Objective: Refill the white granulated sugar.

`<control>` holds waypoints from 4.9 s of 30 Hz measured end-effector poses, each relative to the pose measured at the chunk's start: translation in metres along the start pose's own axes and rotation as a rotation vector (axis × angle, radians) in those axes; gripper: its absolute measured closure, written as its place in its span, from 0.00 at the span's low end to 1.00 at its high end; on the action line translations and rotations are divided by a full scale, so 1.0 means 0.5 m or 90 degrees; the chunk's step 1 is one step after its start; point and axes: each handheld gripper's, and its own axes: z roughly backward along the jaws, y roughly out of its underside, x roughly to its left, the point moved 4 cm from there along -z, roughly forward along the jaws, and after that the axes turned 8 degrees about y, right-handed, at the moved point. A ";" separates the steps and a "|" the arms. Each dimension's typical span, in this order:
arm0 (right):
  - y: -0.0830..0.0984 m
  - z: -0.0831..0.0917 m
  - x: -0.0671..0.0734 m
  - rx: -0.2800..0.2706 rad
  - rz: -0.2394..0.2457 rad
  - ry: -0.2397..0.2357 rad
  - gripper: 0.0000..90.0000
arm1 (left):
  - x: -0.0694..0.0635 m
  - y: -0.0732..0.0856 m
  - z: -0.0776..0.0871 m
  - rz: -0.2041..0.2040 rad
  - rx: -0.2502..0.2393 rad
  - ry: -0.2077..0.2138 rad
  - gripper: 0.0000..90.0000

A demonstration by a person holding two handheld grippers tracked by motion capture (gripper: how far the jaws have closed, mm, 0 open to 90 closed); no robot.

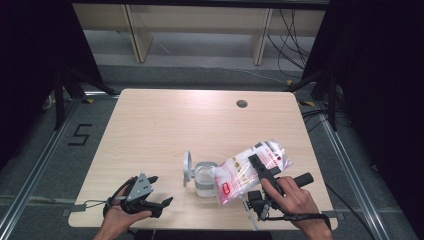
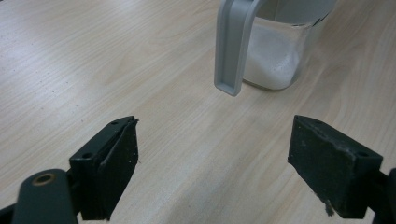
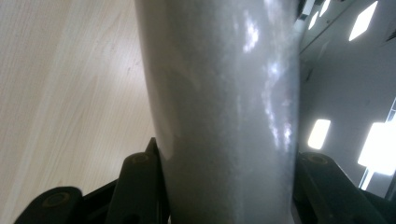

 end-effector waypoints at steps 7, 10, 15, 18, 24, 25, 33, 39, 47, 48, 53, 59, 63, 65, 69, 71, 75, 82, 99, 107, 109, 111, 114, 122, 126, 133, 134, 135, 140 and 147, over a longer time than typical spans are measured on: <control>-0.010 0.000 -0.005 -0.021 0.027 0.002 0.65 | 0.003 -0.001 0.001 -0.018 0.003 -0.003 0.17; -0.009 0.000 -0.005 -0.009 0.028 -0.007 0.66 | 0.002 0.001 0.001 -0.007 0.009 -0.005 0.17; -0.007 -0.002 -0.007 -0.015 0.023 0.004 0.66 | 0.003 0.001 0.000 -0.008 0.005 -0.006 0.17; -0.004 0.002 -0.008 -0.011 0.028 0.000 0.66 | -0.002 0.000 -0.003 0.006 -0.012 -0.003 0.17; -0.008 0.003 -0.003 -0.010 0.018 -0.009 0.66 | 0.003 0.001 0.000 -0.007 0.002 -0.006 0.17; -0.009 0.003 -0.002 -0.011 0.009 -0.003 0.66 | 0.002 0.001 0.000 -0.007 0.003 -0.006 0.17; -0.009 -0.002 -0.009 -0.025 0.037 0.004 0.67 | -0.002 0.000 -0.003 0.007 -0.013 -0.002 0.17; -0.004 0.002 -0.001 -0.006 0.013 -0.006 0.67 | 0.003 0.001 -0.001 -0.008 0.002 -0.008 0.17; -0.003 0.003 -0.001 -0.003 0.010 -0.009 0.67 | 0.002 -0.002 -0.001 -0.015 -0.009 -0.001 0.17; -0.003 0.003 -0.002 -0.007 0.005 -0.007 0.67 | 0.002 -0.002 -0.001 -0.015 -0.009 0.000 0.17; 0.000 0.004 -0.003 -0.004 0.008 -0.005 0.67 | 0.001 -0.001 -0.001 -0.006 -0.010 0.000 0.17; 0.000 0.005 -0.004 -0.007 0.014 -0.005 0.68 | 0.003 -0.001 0.000 -0.019 -0.004 -0.002 0.17; -0.001 0.006 -0.001 -0.005 0.002 -0.007 0.68 | -0.001 -0.001 -0.002 0.002 -0.012 0.000 0.17; -0.003 0.005 -0.004 -0.016 0.015 -0.004 0.68 | 0.001 -0.001 -0.001 -0.009 -0.009 0.000 0.17; -0.007 0.009 -0.004 -0.013 0.014 -0.006 0.68 | -0.001 -0.001 -0.001 0.003 -0.011 0.000 0.17; -0.011 0.010 -0.009 -0.026 0.039 -0.006 0.68 | -0.001 -0.001 -0.001 0.001 -0.011 0.000 0.17; -0.012 0.016 -0.005 -0.019 0.030 -0.011 0.68 | 0.001 -0.002 0.000 -0.006 -0.012 -0.003 0.17; -0.008 0.018 -0.008 -0.026 0.041 -0.003 0.69 | 0.001 -0.002 0.000 -0.008 -0.010 -0.002 0.17; -0.011 0.015 -0.007 -0.027 0.041 -0.008 0.69 | -0.002 -0.001 -0.002 0.005 -0.012 -0.001 0.17; -0.010 0.009 -0.009 -0.028 0.053 -0.016 0.69 | 0.002 -0.002 -0.001 -0.015 -0.009 -0.001 0.17; -0.010 0.009 -0.009 -0.029 0.048 -0.012 0.69 | 0.003 -0.002 0.000 -0.015 -0.009 -0.002 0.17; -0.011 0.008 -0.012 -0.030 0.049 -0.005 0.69 | 0.002 -0.001 0.000 -0.008 -0.009 -0.004 0.17; -0.009 0.009 -0.012 -0.025 0.048 -0.011 0.69 | 0.002 -0.002 0.000 -0.015 -0.009 -0.001 0.17; -0.005 0.015 -0.016 -0.012 0.039 -0.004 0.70 | 0.003 -0.001 -0.001 -0.014 -0.010 -0.003 0.17; -0.005 0.014 -0.017 -0.015 0.041 -0.005 0.70 | 0.000 0.000 -0.002 0.005 -0.011 -0.002 0.17; -0.005 0.008 -0.013 -0.027 0.049 -0.007 0.71 | 0.002 0.000 0.000 -0.001 -0.007 -0.003 0.17; -0.005 0.009 -0.013 -0.027 0.048 -0.008 0.71 | 0.002 0.000 0.000 -0.001 -0.006 -0.003 0.17; -0.005 0.008 -0.015 -0.030 0.055 -0.004 0.71 | 0.002 0.000 0.001 -0.003 -0.004 -0.003 0.17; -0.005 0.009 -0.011 -0.027 0.042 -0.007 0.71 | 0.003 0.000 0.002 -0.005 -0.005 -0.003 0.17; -0.007 0.014 -0.006 -0.020 0.024 -0.016 0.72 | 0.002 0.000 0.000 0.000 -0.007 -0.004 0.17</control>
